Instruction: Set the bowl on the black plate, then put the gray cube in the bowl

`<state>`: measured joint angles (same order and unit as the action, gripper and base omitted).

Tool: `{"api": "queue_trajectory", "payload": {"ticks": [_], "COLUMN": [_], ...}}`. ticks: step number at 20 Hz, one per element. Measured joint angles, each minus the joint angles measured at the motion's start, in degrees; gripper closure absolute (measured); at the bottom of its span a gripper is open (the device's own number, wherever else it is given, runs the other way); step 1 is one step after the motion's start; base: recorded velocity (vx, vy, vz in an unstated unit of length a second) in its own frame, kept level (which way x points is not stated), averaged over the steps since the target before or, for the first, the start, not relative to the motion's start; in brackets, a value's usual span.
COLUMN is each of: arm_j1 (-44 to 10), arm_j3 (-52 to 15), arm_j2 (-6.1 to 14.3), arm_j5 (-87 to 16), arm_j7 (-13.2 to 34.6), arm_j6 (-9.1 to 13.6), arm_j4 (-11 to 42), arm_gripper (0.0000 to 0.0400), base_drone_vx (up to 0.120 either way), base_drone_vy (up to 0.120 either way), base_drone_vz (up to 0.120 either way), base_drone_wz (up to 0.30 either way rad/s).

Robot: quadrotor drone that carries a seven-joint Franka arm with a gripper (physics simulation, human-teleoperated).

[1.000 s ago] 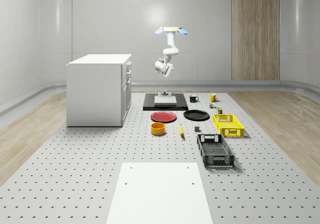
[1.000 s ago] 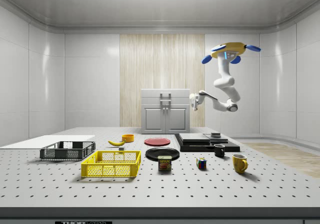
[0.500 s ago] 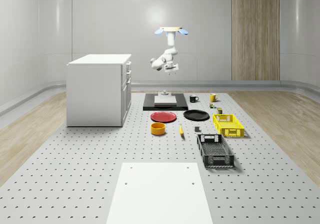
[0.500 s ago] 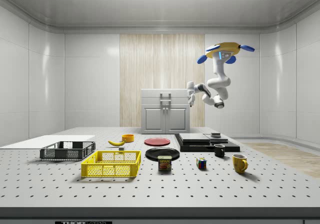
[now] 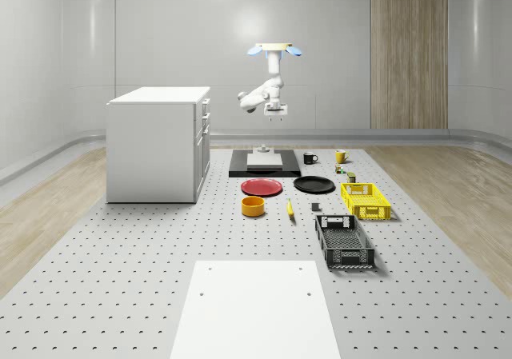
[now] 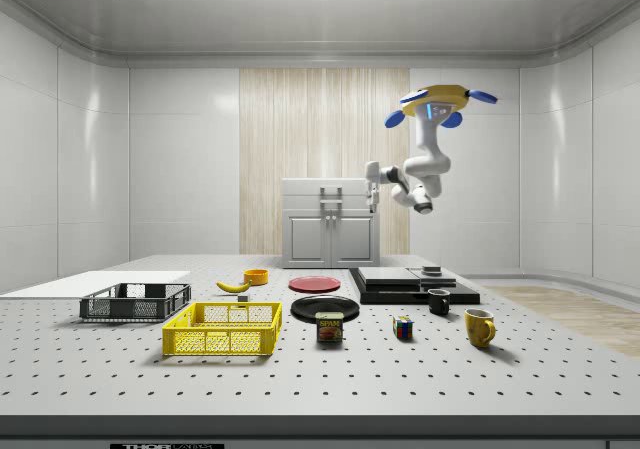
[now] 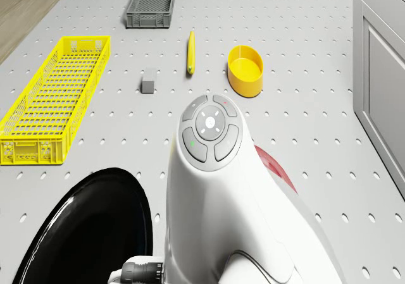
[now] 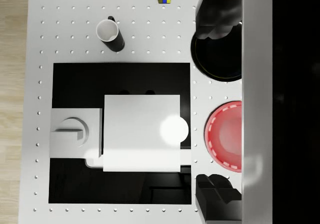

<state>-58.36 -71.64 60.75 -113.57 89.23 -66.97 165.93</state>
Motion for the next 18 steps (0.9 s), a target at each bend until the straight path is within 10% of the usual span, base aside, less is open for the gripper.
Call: {"api": "queue_trajectory", "payload": {"ticks": [12,18], "arm_j1": [-2.5,-3.2], "arm_j3": [-1.8,-2.4], "arm_j2": [3.9,5.7], "arm_j5": [1.5,2.4], "arm_j7": [2.0,2.7], "arm_j6": [-2.5,-4.1], "arm_j4": [-0.2,-0.3], "arm_gripper": [0.0000,0.0000], "base_drone_vx": [0.120,0.120], "base_drone_vy": [0.000,0.000], "base_drone_vz": [0.000,-0.113], "base_drone_wz": [0.000,0.000]}}
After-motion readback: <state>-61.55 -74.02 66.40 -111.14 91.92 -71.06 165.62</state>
